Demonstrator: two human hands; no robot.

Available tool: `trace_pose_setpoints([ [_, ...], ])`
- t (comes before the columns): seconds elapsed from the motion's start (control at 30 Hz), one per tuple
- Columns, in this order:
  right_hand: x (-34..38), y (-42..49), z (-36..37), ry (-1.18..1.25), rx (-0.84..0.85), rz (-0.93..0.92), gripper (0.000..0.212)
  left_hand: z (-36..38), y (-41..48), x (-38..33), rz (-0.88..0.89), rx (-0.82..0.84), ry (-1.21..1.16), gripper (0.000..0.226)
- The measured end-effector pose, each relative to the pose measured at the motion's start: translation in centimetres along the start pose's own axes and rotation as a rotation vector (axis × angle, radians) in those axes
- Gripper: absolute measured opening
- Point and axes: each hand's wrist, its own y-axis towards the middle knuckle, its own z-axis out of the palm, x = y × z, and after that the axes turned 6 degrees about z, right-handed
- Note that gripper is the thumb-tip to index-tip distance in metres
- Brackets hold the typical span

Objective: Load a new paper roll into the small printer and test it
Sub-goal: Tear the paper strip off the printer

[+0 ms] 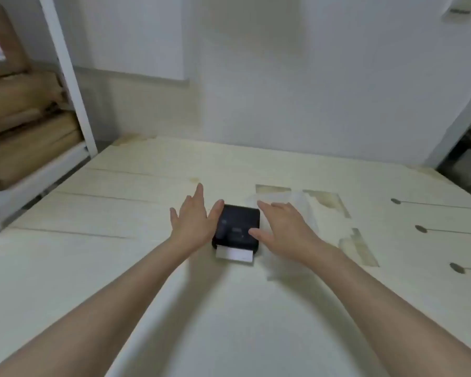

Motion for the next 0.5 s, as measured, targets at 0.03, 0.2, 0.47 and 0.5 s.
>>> trace_pose_setpoints([
  [0.03,0.1,-0.6,1.2,0.003,-0.019,0.009,0.067,0.8,-0.7,0.9,-0.011,-0.001,-0.026,0.070],
  [0.2,0.1,-3.7,7.1,0.062,-0.118,0.017,0.062,3.7,-5.8,2.6,-0.003,0.079,-0.212,0.019],
  [0.47,0.1,-6.5,9.6,0.220,-0.217,-0.013,0.045,3.6,-9.4,2.5,0.024,0.046,-0.250,0.038],
  [0.5,0.2,-6.3,9.4,0.233,-0.229,0.000,0.045,3.3,-9.3,2.3,0.012,0.053,-0.256,0.049],
])
